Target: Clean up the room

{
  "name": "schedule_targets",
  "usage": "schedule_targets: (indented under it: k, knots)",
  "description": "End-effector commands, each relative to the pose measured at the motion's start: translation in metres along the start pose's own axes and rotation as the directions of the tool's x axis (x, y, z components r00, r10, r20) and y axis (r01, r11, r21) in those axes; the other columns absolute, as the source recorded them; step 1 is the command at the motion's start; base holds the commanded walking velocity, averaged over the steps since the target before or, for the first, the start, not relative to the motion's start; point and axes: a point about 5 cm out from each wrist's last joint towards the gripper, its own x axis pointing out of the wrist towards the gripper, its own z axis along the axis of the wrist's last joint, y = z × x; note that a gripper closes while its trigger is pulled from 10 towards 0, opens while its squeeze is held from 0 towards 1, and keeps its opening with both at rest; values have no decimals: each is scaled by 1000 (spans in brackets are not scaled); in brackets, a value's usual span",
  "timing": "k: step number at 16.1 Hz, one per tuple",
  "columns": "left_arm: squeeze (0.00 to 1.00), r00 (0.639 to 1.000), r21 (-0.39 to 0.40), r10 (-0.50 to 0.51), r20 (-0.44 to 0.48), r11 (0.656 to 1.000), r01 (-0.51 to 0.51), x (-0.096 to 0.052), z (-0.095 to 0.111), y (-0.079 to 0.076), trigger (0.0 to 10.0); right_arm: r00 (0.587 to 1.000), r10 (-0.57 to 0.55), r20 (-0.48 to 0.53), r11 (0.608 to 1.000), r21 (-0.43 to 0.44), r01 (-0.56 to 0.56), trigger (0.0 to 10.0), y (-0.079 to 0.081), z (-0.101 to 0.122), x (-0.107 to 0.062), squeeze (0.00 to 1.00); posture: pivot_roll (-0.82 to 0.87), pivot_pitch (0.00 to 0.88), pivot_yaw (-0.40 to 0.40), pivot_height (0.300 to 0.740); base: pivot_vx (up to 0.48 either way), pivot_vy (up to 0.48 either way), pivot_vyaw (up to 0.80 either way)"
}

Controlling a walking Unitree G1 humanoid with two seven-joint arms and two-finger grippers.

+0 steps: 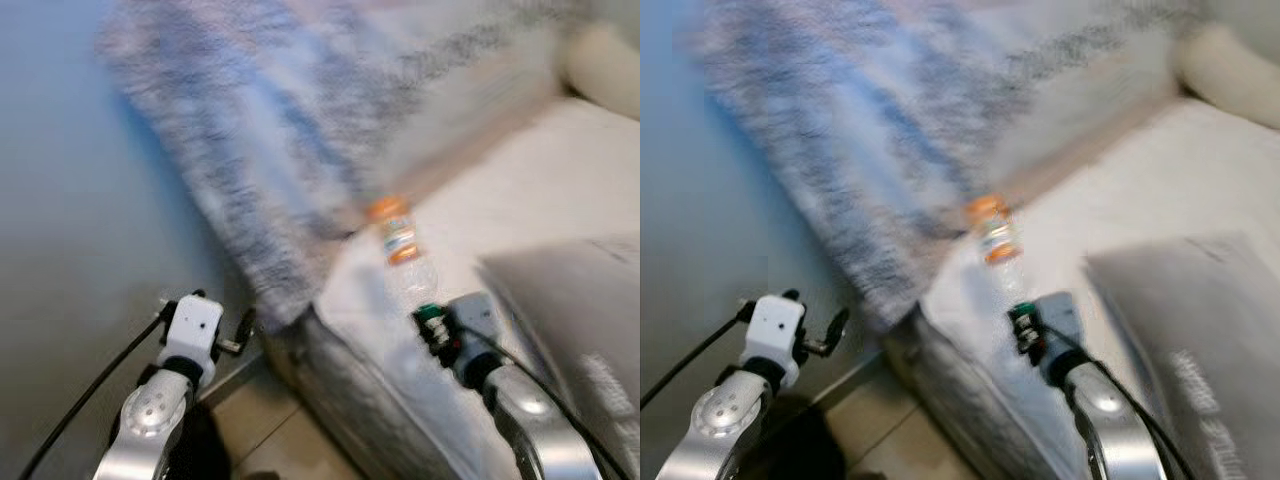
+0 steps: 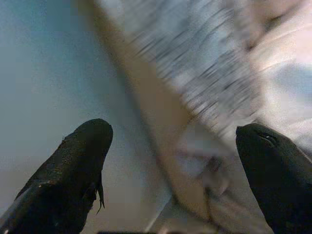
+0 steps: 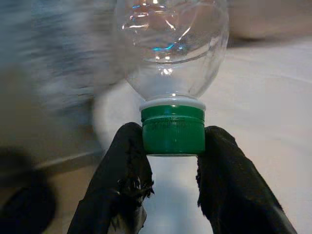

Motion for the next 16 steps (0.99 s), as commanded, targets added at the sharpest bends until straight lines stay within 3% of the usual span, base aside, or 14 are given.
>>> schedule_targets:
  k: [1, 4, 7, 8, 13, 16]
  knots:
    - [0, 1000, -3, 0, -16, 1000, 0, -2, -1, 0, 10000, 998, 51, -34, 998, -34, -52, 10000, 0, -3, -5, 0, 11, 0, 41, 740, 0, 0, 800]
    - [0, 991, -26, -113, -75, 993, 111, -4, -6, -16, 10000, 989, 122, -80, 990, -68, -127, 10000, -6, -9, -6, 0, 15, 0, 43, 740, 0, 0, 800]
    - [0, 997, 23, -64, -46, 998, 65, 2, -3, -5, 10000, 979, 169, -113, 977, -112, -181, 10000, -4, -10, -8, 0, -48, 0, 79, 740, 0, 0, 800]
    - [0, 998, 5, -43, -48, 999, 44, 6, -3, -2, 10000, 978, 176, -115, 972, -138, -191, 10000, -4, -9, -8, 0, -60, 0, 88, 740, 0, 0, 800]
    - [0, 999, 10, -37, 15, 999, 36, 18, 13, -8, 10000, 976, 197, -94, 972, -115, -207, 10000, 0, -7, 0, 0, -30, 0, 80, 740, 0, 0, 800]
    - [0, 999, -1, -34, 9, 999, 34, 16, 9, -8, 10000, 969, 228, -99, 963, -126, -240, 10000, 7, -5, 11, 0, 8, 0, 43, 740, 0, 0, 800]
